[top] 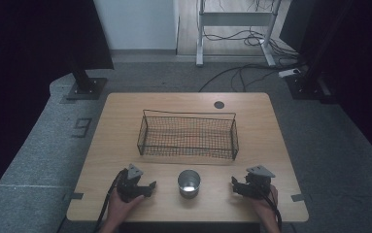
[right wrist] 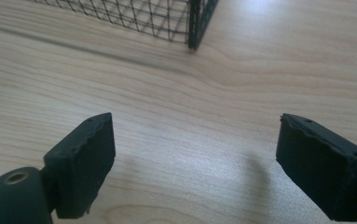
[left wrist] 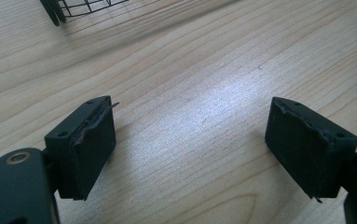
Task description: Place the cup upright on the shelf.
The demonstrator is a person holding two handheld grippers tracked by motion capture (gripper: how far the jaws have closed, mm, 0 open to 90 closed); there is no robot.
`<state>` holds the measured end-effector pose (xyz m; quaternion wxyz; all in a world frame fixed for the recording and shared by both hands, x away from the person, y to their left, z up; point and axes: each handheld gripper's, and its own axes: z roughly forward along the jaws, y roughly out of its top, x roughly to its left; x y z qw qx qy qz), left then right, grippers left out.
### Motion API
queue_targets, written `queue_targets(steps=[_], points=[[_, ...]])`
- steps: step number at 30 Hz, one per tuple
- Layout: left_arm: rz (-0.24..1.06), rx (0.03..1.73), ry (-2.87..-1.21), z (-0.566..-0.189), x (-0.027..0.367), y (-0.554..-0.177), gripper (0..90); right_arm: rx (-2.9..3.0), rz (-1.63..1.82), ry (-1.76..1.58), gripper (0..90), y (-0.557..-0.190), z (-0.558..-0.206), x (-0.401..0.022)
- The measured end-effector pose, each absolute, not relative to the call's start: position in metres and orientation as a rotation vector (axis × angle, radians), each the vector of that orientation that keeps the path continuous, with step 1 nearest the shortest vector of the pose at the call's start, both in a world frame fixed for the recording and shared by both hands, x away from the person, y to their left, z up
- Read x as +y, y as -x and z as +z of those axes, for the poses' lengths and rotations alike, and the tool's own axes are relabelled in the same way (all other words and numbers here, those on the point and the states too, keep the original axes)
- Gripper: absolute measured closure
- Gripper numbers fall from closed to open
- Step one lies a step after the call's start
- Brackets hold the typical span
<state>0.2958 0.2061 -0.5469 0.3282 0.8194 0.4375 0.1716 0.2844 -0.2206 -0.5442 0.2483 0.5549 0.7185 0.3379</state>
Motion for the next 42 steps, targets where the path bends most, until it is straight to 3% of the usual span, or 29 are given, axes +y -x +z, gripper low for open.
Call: queue_targets(steps=[42], points=[[0.45,1.145,-2.146,-0.547,0.206,-0.296,16.0,2.003,1.246,-1.244,13.1,-0.25,-0.473,-0.165]])
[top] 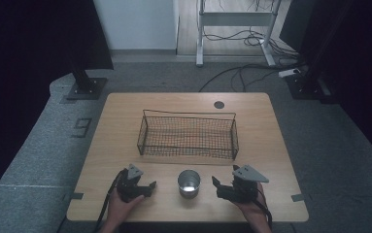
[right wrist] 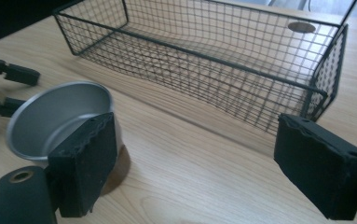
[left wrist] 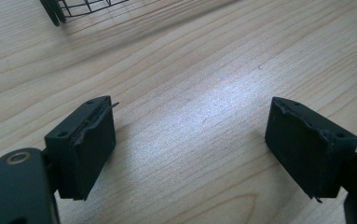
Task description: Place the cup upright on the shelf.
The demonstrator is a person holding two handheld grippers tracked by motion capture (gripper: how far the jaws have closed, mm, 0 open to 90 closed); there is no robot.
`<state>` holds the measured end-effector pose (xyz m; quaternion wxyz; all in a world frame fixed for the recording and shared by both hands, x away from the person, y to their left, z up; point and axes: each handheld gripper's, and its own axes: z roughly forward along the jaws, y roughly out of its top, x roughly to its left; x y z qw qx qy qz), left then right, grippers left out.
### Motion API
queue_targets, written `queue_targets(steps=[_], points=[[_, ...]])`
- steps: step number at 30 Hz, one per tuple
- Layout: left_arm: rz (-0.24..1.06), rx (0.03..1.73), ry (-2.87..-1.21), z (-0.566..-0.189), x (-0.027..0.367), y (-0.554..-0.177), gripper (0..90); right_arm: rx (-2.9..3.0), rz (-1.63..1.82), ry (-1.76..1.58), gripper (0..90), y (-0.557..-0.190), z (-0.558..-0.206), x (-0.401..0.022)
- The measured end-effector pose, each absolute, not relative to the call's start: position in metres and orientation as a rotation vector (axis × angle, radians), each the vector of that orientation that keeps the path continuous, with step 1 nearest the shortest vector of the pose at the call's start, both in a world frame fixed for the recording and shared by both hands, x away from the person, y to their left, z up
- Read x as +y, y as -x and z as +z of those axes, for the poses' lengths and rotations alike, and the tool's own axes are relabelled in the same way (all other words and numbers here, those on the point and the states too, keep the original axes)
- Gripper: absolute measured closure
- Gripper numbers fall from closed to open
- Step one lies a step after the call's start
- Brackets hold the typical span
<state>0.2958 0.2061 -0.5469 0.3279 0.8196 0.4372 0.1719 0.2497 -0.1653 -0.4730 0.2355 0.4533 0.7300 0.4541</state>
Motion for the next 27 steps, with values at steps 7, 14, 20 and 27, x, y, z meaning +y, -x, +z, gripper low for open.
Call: queue_targets(steps=[7,14,20,27], points=[[0.45,1.144,-2.146,-0.547,0.206,-0.296,16.0,2.021,1.278,-1.205,13.1,-0.249,-0.466,-0.156],[0.45,1.145,-2.146,-0.547,0.206,-0.296,16.1,2.049,1.293,-1.164,13.0,-0.251,-0.461,-0.141],[0.45,1.144,-2.146,-0.547,0.206,-0.296,16.1,2.072,1.292,-1.14,13.0,-0.254,-0.46,-0.131],[0.45,1.144,-2.147,-0.547,0.206,-0.296,16.0,2.111,1.307,-1.103,12.8,-0.255,-0.458,-0.114]])
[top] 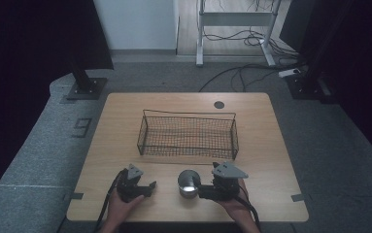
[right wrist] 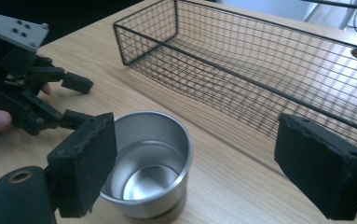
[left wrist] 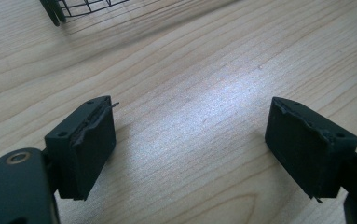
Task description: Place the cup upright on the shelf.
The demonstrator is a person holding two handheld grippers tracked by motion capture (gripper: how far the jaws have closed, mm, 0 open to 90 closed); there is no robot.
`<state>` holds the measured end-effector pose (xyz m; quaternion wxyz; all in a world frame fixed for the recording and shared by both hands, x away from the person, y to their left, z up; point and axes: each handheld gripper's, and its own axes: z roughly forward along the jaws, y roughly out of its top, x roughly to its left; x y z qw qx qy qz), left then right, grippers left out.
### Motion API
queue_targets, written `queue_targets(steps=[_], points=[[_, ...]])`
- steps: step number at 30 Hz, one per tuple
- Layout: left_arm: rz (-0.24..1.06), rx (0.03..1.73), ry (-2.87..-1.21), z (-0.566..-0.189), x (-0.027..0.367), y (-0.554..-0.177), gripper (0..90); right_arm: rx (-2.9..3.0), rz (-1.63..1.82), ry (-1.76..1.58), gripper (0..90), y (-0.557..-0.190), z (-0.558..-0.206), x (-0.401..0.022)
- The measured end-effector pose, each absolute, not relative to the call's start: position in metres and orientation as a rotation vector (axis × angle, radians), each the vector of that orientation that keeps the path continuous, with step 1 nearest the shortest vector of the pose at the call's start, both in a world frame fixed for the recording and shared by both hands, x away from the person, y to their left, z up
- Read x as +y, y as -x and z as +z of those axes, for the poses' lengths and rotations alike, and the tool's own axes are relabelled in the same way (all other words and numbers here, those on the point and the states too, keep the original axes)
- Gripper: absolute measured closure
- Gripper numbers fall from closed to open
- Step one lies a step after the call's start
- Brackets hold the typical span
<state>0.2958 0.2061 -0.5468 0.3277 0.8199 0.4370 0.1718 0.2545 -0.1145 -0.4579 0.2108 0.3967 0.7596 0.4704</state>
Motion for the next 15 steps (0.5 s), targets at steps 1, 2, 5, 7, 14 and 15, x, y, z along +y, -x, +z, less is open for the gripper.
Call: queue_targets(steps=[1,2,5,7,14,15], points=[[0.45,1.144,-2.147,-0.547,0.206,-0.296,16.1,2.111,1.307,-1.103,12.8,-0.255,-0.458,-0.114],[0.45,1.144,-2.147,-0.547,0.206,-0.296,16.1,2.116,1.309,-1.096,12.8,-0.255,-0.457,-0.112],[0.45,1.144,-2.147,-0.547,0.206,-0.296,16.1,2.13,1.322,-1.082,12.7,-0.255,-0.456,-0.107],[0.45,1.144,-2.147,-0.547,0.206,-0.296,16.0,2.145,1.334,-1.075,12.6,-0.255,-0.456,-0.103],[0.45,1.144,-2.147,-0.547,0.206,-0.296,16.0,2.183,1.346,-1.056,12.1,-0.255,-0.459,-0.091],[0.45,1.144,-2.147,-0.547,0.206,-0.296,16.0,2.188,1.345,-1.056,12.1,-0.255,-0.459,-0.09]])
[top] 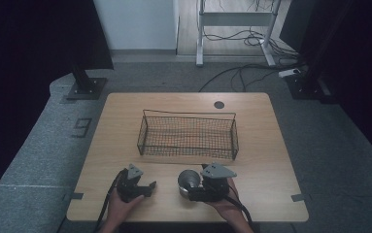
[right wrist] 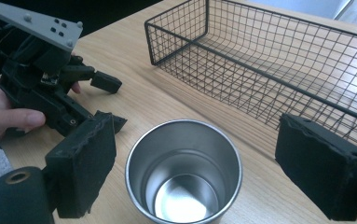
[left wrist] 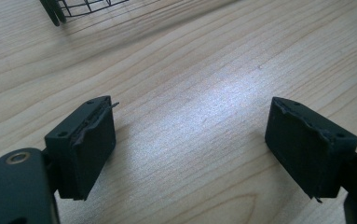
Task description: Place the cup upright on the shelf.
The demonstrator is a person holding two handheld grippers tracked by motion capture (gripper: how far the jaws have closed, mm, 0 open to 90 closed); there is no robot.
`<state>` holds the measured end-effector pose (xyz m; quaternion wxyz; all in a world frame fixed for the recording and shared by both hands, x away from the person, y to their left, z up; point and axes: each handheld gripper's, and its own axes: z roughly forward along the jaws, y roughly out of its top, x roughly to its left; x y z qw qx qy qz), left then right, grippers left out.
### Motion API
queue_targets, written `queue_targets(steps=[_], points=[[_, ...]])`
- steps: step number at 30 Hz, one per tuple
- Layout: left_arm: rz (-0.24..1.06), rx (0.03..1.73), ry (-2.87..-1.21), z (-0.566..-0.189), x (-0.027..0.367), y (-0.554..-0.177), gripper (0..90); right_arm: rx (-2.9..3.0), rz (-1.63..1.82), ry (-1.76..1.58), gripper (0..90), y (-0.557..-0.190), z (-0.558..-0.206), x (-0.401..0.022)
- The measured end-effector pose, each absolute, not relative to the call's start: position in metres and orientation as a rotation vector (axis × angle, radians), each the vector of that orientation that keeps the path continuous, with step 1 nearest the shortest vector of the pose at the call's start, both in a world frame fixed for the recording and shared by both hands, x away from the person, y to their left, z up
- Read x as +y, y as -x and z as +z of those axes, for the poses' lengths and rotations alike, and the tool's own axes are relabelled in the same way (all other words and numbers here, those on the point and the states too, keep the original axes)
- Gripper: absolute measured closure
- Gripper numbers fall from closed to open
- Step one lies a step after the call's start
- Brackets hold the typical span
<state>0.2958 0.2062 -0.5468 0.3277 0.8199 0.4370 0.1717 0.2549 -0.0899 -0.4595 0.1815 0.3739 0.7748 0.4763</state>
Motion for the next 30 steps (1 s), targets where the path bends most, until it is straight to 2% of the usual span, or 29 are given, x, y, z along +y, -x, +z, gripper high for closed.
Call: queue_targets(steps=[8,21,30], points=[[0.45,1.144,-2.147,-0.547,0.206,-0.296,16.0,2.211,1.321,-1.061,10.9,-0.257,-0.468,-0.085],[0.45,1.144,-2.146,-0.547,0.206,-0.296,16.0,2.235,1.298,-1.081,2.6,-0.266,-0.484,-0.08],[0.45,1.144,-2.147,-0.547,0.206,-0.296,16.0,2.277,1.258,-1.072,0.0,-0.272,-0.496,-0.073]])
